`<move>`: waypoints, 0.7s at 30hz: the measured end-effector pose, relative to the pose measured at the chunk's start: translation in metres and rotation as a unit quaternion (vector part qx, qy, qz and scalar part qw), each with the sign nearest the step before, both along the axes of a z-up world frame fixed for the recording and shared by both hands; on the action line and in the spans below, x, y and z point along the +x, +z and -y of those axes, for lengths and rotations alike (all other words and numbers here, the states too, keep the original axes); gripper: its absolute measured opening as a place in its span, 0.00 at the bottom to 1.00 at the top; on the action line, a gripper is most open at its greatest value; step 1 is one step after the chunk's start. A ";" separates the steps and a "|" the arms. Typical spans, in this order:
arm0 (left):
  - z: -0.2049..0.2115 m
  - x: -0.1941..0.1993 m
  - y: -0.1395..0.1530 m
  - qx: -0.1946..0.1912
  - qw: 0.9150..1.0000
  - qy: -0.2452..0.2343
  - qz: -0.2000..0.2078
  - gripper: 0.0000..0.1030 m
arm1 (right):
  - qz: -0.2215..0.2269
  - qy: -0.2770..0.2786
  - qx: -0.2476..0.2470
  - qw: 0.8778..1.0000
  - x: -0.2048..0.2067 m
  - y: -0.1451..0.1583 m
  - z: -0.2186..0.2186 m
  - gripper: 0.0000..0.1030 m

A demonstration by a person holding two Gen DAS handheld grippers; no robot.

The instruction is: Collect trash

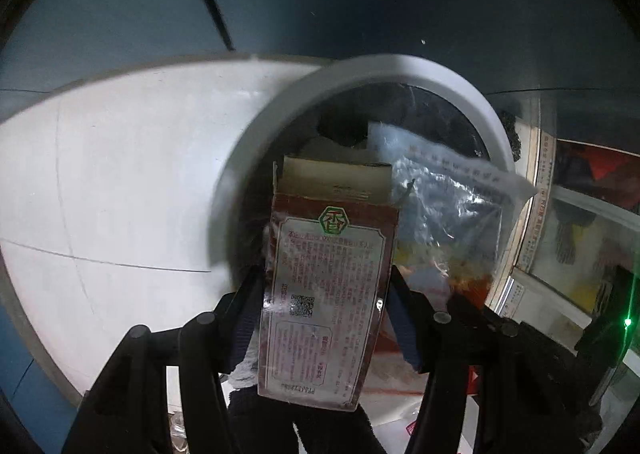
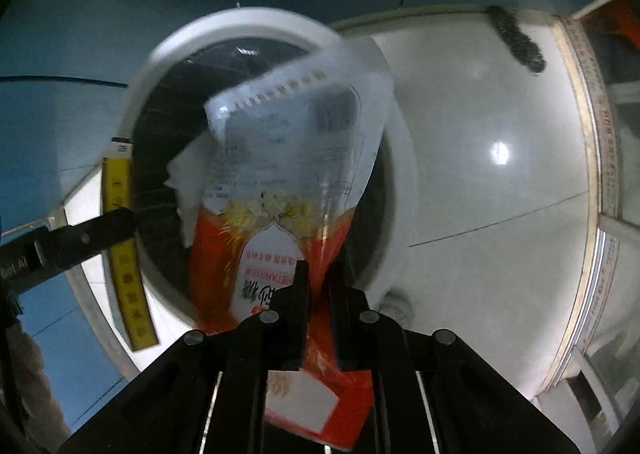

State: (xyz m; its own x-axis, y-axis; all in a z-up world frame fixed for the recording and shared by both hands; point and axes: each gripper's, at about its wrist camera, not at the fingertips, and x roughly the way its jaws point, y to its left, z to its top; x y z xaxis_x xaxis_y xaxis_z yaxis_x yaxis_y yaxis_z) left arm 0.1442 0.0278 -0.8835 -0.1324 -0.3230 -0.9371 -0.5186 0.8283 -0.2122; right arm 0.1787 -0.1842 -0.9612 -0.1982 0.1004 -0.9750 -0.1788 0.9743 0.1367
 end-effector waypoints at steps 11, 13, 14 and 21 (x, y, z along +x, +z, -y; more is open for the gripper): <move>-0.014 -0.014 0.033 0.041 0.999 0.014 0.024 0.96 | 0.027 0.007 0.017 0.999 0.016 0.026 -0.004 0.87; -0.008 -0.019 0.041 0.065 0.998 0.007 0.025 0.96 | 0.044 0.013 0.010 0.999 0.011 0.041 -0.006 1.00; -0.007 -0.025 0.050 0.085 0.996 0.004 0.029 0.96 | 0.057 0.017 0.003 0.998 0.009 0.050 -0.005 1.00; 0.014 -0.063 0.120 0.182 0.982 -0.008 0.047 0.96 | 0.126 0.046 -0.034 0.990 -0.013 0.114 -0.009 1.00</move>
State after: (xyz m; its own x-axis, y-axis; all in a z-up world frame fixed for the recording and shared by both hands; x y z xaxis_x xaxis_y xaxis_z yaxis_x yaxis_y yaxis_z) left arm 0.0813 0.0139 -0.7630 -0.0423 0.0367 -0.9984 -0.4980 0.8656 0.0529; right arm 0.1657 -0.1750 -0.8475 0.0462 0.0250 -0.9986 -0.2880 0.9576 0.0107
